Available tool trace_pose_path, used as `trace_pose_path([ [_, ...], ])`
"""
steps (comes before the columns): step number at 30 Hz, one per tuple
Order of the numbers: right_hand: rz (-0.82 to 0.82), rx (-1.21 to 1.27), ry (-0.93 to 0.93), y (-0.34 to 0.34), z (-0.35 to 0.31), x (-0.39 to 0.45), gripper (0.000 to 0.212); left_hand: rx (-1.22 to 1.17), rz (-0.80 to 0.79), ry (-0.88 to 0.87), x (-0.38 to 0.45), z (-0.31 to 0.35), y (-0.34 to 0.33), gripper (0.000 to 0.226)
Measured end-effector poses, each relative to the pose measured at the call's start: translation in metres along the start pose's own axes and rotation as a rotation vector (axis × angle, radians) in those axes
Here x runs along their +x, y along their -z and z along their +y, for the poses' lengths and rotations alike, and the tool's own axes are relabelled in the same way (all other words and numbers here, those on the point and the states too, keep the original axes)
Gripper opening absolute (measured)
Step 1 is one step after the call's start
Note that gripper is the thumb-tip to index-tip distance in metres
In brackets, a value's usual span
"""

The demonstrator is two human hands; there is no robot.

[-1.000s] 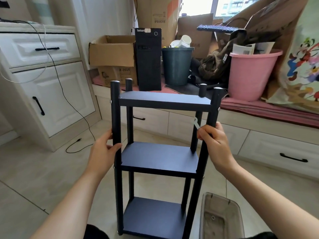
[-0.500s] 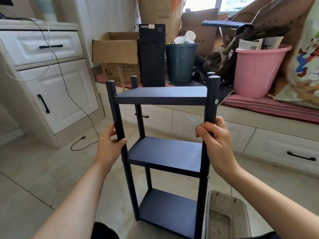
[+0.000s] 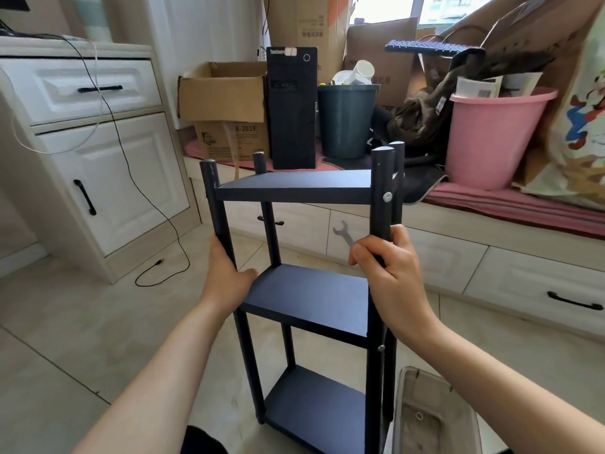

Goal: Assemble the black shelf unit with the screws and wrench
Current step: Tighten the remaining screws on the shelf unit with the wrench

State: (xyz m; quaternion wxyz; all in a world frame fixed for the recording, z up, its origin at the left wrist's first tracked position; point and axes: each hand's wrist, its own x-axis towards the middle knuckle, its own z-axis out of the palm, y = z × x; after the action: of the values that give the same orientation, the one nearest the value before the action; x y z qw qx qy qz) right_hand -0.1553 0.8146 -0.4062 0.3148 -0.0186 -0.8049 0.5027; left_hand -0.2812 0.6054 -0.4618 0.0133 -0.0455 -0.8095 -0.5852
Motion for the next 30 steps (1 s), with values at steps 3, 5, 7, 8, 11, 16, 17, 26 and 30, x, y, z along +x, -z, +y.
trace_pose_path([
  [3, -0.030, 0.019, -0.049, -0.013, -0.012, 0.002, 0.032, 0.184, 0.015, 0.023, -0.018, 0.018, -0.012, 0.092],
  [5, -0.050, 0.045, -0.081, -0.020, -0.019, 0.002, 0.031, 0.240, -0.190, 0.035, -0.035, 0.023, -0.022, 0.086],
  [7, -0.071, 0.076, -0.098, -0.025, -0.025, 0.005, 0.029, 0.211, -0.419, 0.045, -0.049, 0.026, -0.031, 0.079],
  [8, -0.084, 0.103, -0.110, -0.028, -0.028, 0.006, 0.028, 0.210, -0.489, 0.025, -0.055, 0.026, -0.035, 0.076],
  [11, -0.121, 0.214, -0.163, -0.034, -0.036, 0.010, 0.027, 0.231, -0.552, -0.058, -0.064, 0.028, -0.044, 0.056],
  [16, -0.163, 0.249, -0.182, -0.043, -0.038, 0.011, 0.028, 0.132, -0.456, -0.145, -0.067, 0.041, -0.048, 0.017],
  [17, -0.178, 0.239, -0.180, -0.043, -0.039, 0.011, 0.029, 0.119, -0.435, -0.165, -0.067, 0.042, -0.048, 0.014],
  [26, -0.381, 0.144, -0.105, -0.021, -0.040, 0.025, 0.029, -0.003, -0.426, -0.136, -0.068, 0.044, -0.036, 0.026],
  [30, -0.342, 0.168, -0.125, -0.007, -0.036, 0.029, 0.028, -0.012, -0.443, -0.150, -0.068, 0.043, -0.030, 0.021],
])
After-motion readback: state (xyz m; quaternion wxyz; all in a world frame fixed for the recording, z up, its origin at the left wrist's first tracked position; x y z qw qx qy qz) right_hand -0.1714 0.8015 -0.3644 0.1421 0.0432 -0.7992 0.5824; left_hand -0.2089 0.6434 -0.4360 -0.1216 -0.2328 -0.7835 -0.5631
